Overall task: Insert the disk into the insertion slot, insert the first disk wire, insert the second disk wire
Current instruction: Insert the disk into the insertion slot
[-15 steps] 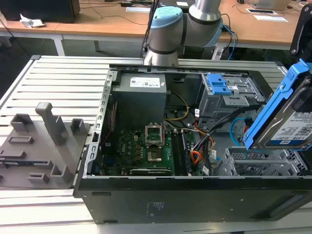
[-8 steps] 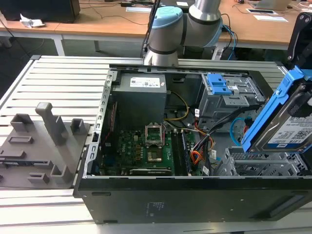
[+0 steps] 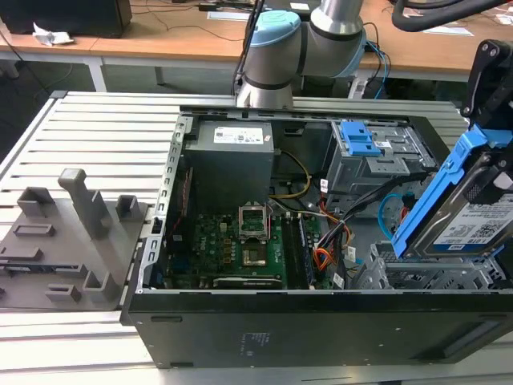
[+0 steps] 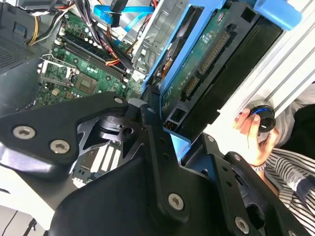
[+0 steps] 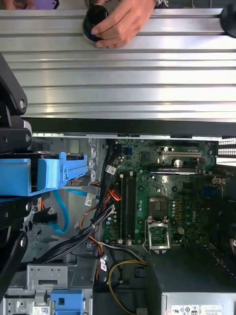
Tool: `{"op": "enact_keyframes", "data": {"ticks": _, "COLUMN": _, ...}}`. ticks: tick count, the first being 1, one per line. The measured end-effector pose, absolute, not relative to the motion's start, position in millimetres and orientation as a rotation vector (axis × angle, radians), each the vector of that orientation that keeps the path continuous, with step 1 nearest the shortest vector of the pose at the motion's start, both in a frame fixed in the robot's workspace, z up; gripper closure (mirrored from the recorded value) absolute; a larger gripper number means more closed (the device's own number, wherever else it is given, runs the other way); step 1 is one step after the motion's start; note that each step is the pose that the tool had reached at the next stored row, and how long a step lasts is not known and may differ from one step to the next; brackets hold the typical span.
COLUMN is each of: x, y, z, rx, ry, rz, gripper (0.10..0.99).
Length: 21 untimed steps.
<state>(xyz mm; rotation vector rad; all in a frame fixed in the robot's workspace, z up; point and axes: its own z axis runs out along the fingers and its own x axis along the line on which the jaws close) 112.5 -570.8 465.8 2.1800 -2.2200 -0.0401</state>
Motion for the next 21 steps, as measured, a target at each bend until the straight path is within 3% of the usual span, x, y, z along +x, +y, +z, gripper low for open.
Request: {"op": "enact_keyframes", "data": {"ticks": 21, "x": 115, "y": -562, "z": 445, "rx": 2.180, "ry": -2.220, "rz": -0.040, "gripper": 0.722}}
